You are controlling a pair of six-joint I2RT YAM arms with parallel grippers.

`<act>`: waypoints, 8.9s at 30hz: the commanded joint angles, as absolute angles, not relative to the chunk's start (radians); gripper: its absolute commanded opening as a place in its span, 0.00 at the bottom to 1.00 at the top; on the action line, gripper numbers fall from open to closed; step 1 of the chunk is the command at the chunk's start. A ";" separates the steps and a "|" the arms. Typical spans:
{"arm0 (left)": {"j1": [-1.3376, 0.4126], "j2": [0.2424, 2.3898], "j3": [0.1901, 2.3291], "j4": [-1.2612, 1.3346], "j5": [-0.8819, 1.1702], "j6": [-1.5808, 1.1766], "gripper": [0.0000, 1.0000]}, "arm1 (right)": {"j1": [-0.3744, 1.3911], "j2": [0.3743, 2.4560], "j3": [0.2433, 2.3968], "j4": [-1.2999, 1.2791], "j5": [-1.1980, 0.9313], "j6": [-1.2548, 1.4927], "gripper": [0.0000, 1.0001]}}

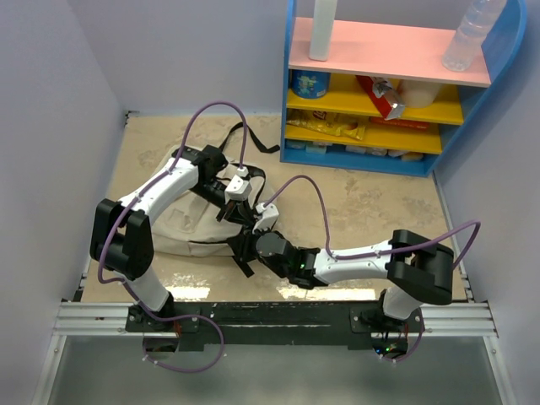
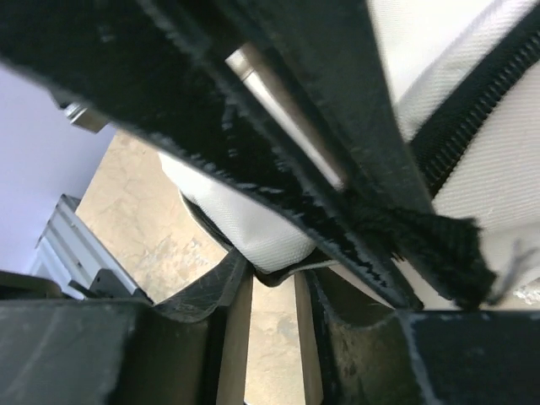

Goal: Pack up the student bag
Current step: Zip the student bag at the center of the board, then reset both arms

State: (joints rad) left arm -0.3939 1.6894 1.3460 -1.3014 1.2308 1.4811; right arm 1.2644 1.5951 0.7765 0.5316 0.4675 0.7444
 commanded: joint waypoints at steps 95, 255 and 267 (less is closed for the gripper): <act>-0.540 1.873 1.571 -0.699 1.287 0.839 0.03 | 1.054 1.130 0.614 0.296 0.514 0.314 0.23; -0.201 1.580 1.335 -0.196 0.848 0.186 1.00 | 0.422 1.229 0.960 -0.258 0.114 0.376 0.99; -0.028 1.390 1.114 -0.351 0.670 0.253 1.00 | 0.420 1.141 0.900 -0.262 0.158 0.336 0.99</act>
